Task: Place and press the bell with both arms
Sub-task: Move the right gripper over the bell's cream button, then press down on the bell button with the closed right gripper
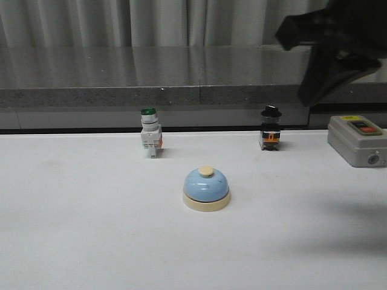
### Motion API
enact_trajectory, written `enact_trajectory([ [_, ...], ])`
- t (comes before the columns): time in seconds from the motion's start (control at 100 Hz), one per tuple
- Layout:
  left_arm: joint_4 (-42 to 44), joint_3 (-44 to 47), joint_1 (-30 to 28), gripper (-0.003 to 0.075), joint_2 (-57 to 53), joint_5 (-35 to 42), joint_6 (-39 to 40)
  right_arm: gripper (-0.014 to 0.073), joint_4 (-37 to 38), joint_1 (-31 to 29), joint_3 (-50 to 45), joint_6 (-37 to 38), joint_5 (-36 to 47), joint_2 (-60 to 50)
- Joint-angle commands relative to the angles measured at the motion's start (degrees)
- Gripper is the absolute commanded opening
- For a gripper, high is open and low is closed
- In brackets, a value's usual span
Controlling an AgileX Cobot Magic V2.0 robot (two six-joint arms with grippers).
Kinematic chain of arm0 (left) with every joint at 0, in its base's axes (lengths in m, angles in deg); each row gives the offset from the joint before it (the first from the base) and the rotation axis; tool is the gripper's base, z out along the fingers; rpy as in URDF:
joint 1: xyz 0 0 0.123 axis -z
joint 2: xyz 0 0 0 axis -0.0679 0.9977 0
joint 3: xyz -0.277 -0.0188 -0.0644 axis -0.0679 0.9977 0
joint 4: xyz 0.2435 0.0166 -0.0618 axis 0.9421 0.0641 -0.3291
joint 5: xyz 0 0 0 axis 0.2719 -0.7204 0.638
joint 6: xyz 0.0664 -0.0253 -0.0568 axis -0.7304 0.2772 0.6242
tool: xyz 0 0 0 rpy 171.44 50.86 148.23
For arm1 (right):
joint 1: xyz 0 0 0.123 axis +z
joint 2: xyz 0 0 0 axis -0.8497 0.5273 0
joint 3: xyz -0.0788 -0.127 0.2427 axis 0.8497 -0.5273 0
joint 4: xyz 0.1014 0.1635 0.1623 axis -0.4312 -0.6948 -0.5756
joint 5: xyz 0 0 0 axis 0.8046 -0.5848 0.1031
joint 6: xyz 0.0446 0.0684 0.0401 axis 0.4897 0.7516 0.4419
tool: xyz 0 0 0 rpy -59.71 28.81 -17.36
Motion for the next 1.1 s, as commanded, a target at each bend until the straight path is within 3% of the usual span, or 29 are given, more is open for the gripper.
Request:
enact_trajectory([
  [0.0, -0.5, 2.5, -0.2, -0.002, -1.8, 4.6, 0.4, -0.007, -0.4, 1.7, 4.4, -0.3, 2.8, 2.6],
  [0.48, -0.5, 2.5, -0.2, -0.002, -1.8, 4.6, 0.4, -0.007, -0.4, 9.0, 16.3, -0.3, 2.8, 19.2],
  [1.09, -0.5, 2.5, -0.2, -0.002, -1.8, 4.6, 0.4, -0.007, -0.5, 10.1, 20.5, -0.3, 0.4, 23.7],
])
